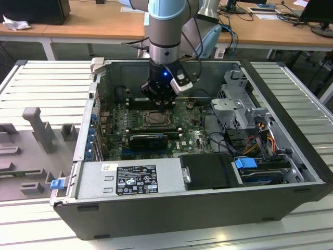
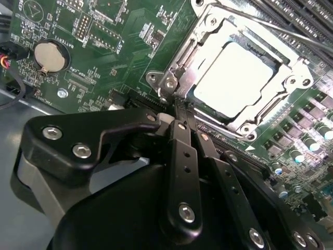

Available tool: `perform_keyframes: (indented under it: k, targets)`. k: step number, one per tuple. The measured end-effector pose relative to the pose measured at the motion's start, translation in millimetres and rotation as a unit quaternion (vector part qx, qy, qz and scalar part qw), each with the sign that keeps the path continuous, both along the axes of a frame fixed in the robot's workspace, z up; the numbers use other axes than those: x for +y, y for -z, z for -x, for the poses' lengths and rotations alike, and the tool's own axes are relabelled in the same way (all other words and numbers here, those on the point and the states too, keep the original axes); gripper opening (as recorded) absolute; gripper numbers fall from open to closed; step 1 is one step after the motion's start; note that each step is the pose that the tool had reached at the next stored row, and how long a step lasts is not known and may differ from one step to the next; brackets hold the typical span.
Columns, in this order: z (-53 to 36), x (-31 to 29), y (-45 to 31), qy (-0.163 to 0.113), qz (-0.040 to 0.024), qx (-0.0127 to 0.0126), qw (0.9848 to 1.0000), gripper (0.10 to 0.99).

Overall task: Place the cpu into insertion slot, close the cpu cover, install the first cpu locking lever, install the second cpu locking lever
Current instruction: 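Install the first cpu locking lever, then install the second cpu locking lever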

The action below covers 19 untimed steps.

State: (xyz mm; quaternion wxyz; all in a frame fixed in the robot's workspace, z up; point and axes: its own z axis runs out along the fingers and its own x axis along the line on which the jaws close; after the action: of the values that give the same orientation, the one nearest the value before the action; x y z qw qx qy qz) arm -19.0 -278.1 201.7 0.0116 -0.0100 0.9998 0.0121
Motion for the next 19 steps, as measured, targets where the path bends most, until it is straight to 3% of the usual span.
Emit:
perform_keyframes:
  k: [1,3,5,19]
  targets:
    - [0.0,0.1,-1.6,0.000,-0.0006,-0.0002,1.0000,0.106]
    - [0.0,0.0,-14.6,0.000,-0.0003,-0.0001,1.0000,0.106]
    - [0.0,0.0,-21.5,0.000,-0.0002,0.0000,1.0000,0.106]
    - [0.0,-9.7,-21.5,0.000,-0.0002,0.0000,1.0000,0.106]
